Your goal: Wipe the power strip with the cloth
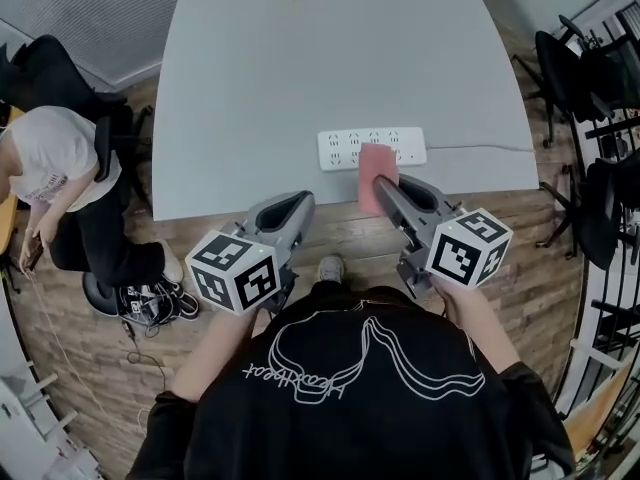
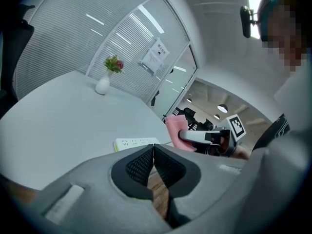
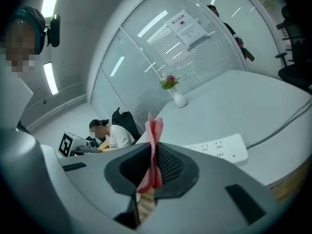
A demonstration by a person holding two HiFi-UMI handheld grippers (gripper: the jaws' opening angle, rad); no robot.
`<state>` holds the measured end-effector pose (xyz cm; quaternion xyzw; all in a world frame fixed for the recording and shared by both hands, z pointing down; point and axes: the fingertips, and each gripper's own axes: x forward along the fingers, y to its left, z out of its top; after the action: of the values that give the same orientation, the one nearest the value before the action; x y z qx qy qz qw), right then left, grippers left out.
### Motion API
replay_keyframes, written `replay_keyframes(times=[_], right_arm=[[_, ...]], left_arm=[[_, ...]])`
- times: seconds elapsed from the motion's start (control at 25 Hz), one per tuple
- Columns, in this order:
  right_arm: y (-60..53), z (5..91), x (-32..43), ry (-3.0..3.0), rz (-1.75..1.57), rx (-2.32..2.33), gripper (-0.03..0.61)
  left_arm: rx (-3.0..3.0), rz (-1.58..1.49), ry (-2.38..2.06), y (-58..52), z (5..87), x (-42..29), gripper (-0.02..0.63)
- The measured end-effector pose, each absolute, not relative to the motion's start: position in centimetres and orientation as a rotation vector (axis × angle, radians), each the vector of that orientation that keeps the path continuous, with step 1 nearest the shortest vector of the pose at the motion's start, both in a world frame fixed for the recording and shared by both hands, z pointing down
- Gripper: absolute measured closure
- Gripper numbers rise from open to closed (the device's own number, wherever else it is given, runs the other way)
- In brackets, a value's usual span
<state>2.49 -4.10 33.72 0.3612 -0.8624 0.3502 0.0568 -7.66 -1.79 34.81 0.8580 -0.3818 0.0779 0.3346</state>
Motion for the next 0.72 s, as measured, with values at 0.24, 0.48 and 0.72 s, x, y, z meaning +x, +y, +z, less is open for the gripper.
replay_keyframes(times=[0.24, 0.48, 0.72], right_arm=[[-5.8, 36.5, 0.7, -2.532, 1.020, 1.096, 0.546], [-8.1, 38.5, -0.2, -2.496, 0.940, 1.132, 0.546], [-10.3, 40.8, -1.4, -2.454, 1.004, 1.071, 0.546]], left_arm=[[2.186, 0.250, -0.995, -3.2, 38.1, -8.9, 0.600], [2.149, 0.250, -0.997, -4.5, 39.6, -9.9, 0.600], [2.113, 0.268, -1.028, -6.3, 40.6, -10.7, 0.600]])
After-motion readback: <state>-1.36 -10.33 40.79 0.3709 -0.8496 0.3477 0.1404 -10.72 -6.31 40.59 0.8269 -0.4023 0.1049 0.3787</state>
